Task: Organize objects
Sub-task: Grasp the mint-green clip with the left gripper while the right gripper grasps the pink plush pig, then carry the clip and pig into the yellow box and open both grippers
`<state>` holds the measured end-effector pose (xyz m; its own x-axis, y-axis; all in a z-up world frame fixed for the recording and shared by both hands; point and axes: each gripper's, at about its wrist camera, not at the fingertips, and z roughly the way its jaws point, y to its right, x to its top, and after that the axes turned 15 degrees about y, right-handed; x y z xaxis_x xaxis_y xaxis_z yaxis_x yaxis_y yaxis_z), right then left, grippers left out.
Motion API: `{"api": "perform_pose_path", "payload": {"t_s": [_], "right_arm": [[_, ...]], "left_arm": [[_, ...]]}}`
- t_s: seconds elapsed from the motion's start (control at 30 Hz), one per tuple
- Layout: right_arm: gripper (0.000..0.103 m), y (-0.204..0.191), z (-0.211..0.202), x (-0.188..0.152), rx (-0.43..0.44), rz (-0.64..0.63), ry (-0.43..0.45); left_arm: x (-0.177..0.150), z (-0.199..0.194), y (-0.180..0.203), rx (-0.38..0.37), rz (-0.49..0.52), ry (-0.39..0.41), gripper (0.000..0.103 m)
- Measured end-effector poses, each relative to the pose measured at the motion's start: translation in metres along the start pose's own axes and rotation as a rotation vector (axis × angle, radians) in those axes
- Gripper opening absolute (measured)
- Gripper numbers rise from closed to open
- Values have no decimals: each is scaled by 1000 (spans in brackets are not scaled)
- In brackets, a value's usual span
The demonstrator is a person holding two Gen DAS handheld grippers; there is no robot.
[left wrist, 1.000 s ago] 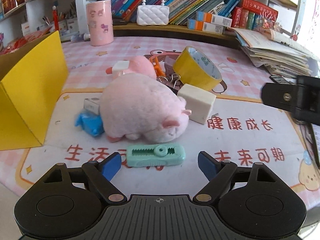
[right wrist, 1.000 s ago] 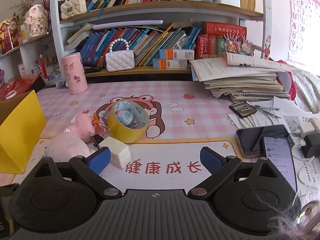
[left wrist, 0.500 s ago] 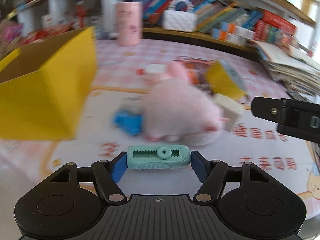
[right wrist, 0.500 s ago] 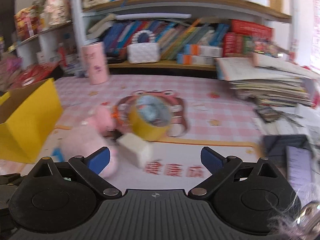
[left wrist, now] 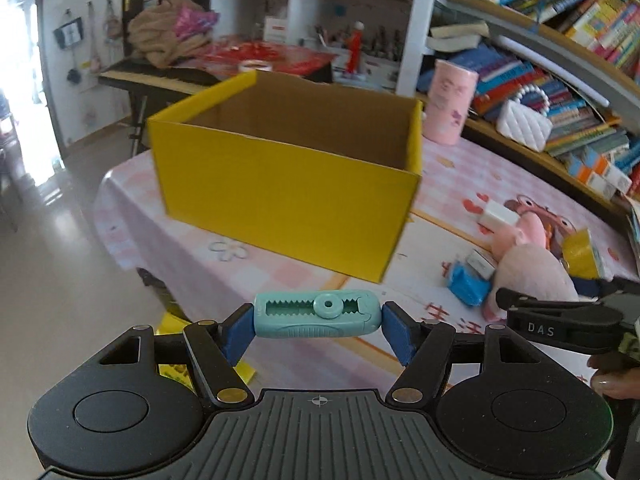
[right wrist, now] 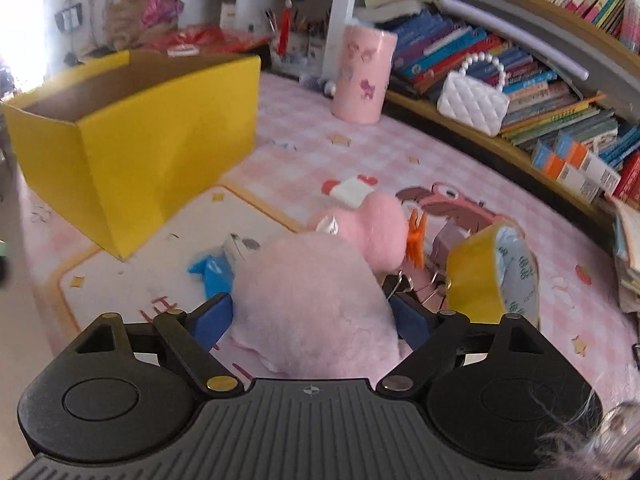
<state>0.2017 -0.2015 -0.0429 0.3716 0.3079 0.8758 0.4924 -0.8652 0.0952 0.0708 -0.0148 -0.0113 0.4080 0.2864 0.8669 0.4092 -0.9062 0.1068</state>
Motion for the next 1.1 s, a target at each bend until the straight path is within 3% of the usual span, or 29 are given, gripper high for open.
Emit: {"api": "perform_pose_path", "payload": {"t_s": [0.17,0.47,0.7,1.1], "right_arm": [[62,5,-13,1,-13,66,10],[62,-15,-78,17,-93,301,33],[62,-89,-94,18,-34,302,-3],[62,-203,-99,20,12,280,-43]], "left_arm": [[4,0,-13,-12,-17,11,68],[12,5,-31,-147,4,22,68],[18,2,-63,-239,35,35,68],[22,-13,-156,-270,58,34,68]]}}
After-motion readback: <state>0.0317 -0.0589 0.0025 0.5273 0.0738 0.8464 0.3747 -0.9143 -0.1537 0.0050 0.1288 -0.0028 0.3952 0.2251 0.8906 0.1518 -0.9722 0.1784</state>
